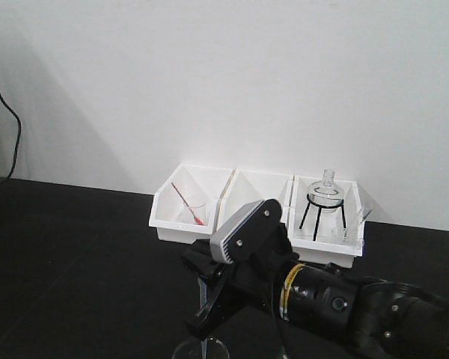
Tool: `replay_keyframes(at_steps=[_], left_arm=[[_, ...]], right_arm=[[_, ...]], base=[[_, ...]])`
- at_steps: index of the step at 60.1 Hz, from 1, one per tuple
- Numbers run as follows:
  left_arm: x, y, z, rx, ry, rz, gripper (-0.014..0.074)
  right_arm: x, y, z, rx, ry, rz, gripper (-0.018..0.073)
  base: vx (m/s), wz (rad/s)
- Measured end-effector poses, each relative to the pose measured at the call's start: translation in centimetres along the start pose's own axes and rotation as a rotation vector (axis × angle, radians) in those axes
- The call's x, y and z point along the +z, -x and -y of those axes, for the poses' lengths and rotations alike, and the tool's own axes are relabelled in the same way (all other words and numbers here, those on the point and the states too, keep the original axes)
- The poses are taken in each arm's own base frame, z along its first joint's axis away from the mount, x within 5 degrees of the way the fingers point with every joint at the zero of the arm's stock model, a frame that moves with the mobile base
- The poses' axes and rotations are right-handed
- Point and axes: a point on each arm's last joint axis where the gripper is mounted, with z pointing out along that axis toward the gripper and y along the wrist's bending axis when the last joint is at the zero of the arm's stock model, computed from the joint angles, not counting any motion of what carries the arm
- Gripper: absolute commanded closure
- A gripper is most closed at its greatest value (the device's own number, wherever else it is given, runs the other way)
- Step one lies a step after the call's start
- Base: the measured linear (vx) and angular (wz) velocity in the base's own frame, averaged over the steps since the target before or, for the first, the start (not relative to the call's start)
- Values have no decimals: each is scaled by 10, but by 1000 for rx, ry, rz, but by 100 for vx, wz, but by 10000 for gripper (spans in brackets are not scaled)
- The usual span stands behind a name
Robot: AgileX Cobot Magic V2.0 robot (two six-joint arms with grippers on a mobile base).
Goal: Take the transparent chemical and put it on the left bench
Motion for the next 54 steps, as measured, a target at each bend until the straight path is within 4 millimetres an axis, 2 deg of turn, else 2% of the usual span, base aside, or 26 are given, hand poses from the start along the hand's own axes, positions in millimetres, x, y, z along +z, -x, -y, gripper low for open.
replay_keyframes(at_steps=[8, 17, 24, 30, 36, 41, 54], left_arm=[[0, 0, 0, 0, 0, 0, 600], [0, 0, 0, 0, 0, 0, 600], [0, 0, 0, 0, 0, 0, 600], [0, 0, 0, 0, 0, 0, 600], [0, 0, 0, 0, 0, 0, 600], [0, 0, 0, 0, 0, 0, 600], [0, 0, 0, 0, 0, 0, 600]], right_arm=[[15, -23, -3, 29, 30, -29, 423], [26, -42, -3, 87, 22, -65, 244], [27, -44, -2, 100, 17, -70, 87], [25, -41, -2, 126, 9, -64, 14], [18, -30, 0, 174, -11, -58, 5], [4, -11, 3, 199, -39, -63, 10], [-60, 57, 8, 187, -146, -9, 15]], base=[[0, 0], [0, 0], [0, 0], [0, 0], [0, 0], [0, 0], [0, 0]])
